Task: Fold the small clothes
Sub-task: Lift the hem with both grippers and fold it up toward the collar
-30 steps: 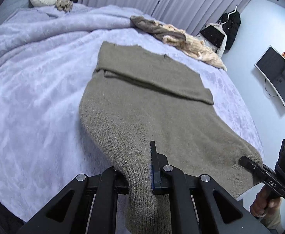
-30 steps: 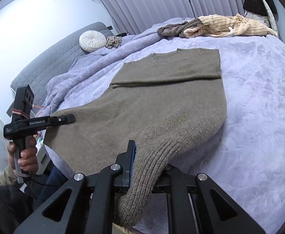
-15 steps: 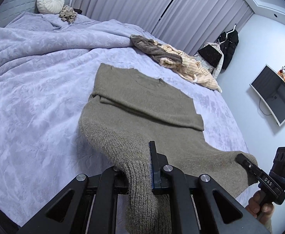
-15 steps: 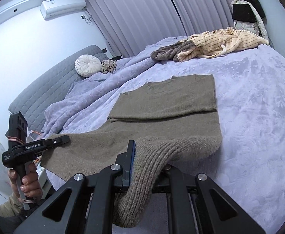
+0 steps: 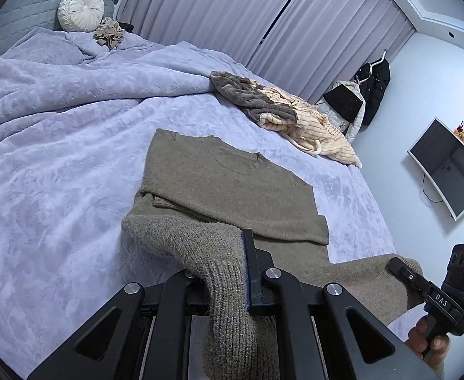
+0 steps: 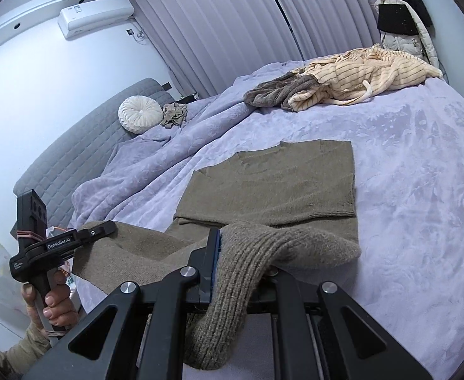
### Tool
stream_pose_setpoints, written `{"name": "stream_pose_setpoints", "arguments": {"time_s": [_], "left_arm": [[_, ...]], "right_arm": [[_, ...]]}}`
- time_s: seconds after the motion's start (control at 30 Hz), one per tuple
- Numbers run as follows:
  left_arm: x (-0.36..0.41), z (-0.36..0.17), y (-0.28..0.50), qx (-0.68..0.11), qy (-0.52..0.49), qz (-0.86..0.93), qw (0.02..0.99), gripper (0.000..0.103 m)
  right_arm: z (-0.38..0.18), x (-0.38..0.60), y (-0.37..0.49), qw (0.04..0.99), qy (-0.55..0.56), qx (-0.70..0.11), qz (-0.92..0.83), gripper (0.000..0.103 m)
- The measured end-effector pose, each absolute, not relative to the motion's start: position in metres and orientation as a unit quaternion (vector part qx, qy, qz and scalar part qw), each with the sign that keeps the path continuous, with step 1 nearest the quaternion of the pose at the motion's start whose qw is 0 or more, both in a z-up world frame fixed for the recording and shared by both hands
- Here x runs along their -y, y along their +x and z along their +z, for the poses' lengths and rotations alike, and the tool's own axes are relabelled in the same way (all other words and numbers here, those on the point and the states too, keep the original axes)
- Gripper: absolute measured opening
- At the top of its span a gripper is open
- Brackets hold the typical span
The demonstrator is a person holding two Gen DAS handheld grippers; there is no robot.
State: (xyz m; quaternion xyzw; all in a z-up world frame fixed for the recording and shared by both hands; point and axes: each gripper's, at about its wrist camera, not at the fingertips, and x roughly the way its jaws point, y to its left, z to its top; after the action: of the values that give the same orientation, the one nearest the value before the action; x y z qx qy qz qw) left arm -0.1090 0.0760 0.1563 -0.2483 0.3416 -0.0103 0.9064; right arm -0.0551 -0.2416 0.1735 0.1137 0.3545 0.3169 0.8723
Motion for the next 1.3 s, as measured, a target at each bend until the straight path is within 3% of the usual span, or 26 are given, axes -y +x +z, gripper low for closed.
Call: {"name": "stream_pose_setpoints", "arguments": {"time_s": [0.37,1.3], "left_arm": [[-0.092,0.166,-0.046,-0.35,-0.262,-0.007,0.899,0.011],[-0.102,0.113,0.073,-0.414,-0.248,0.028,0.875,0.011]], "right_arm": [[0.173,0.249,0.018,0.822,0.237,-0.409,0.316,0.011],[0.128,0.219,0.145,0.808,0.253,-0.46,0.267,0.011]]}}
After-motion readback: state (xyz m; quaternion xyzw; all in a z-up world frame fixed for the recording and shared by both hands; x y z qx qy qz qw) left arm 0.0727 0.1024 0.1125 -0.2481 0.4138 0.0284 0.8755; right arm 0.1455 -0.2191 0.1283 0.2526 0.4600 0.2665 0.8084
